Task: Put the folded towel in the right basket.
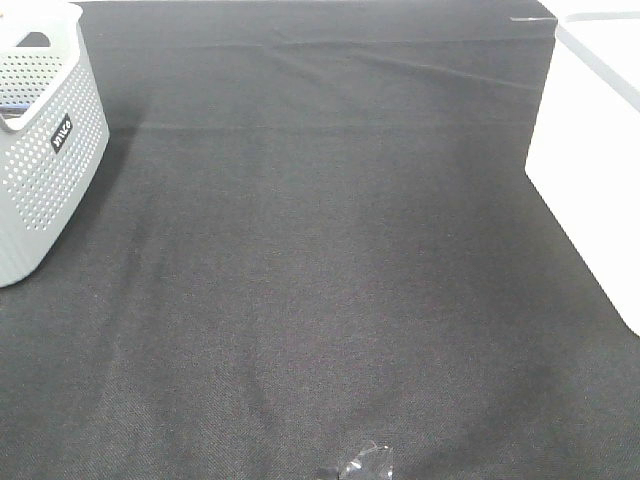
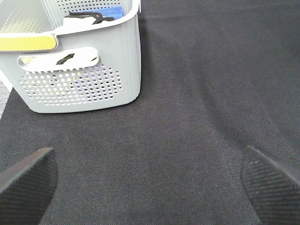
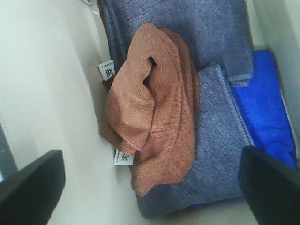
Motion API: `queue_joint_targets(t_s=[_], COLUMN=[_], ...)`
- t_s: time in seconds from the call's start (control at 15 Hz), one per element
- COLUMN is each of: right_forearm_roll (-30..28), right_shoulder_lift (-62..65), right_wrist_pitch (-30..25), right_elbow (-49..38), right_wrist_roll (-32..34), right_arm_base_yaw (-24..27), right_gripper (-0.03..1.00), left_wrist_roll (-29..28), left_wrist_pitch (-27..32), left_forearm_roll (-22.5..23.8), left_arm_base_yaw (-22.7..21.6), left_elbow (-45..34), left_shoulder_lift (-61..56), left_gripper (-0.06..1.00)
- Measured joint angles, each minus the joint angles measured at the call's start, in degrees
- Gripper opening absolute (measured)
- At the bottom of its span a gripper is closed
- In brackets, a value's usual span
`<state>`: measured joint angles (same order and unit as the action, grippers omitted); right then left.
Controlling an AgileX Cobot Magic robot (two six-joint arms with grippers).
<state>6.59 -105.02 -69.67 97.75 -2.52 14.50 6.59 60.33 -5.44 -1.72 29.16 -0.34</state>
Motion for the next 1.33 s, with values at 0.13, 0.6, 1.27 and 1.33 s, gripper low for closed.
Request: queue_joint_targets(t_s=[0.13,0.6,1.27,1.33], right_forearm_roll=[-1.6,-9.2,-9.2,-9.6], right_shoulder_lift=[2.0,19.4,79.5,87.8], right_wrist_pitch=[-0.1,-0.1,-0.3,-0.3], right_elbow=[0.8,-3.6,-41.3,-45.6], right_wrist_roll=[1.7,8.1,9.6,9.6], right_arm_base_yaw=[-2.3,-14.5,-14.5,-14.5], right_gripper=[0.97,0.97,0.97,0.97], left_wrist_roll=[0.0,0.0,0.0,0.0], left_wrist_pitch=[0.0,0.0,0.0,0.0], left_forearm_roll=[0.0,0.0,0.0,0.0], left_arm_base_yaw=[0.0,0.0,0.0,0.0], left_elbow=[0.0,0.0,0.0,0.0], left_shoulder_lift=[0.0,0.0,0.0,0.0], left_gripper=[0.99,0.99,0.99,0.99])
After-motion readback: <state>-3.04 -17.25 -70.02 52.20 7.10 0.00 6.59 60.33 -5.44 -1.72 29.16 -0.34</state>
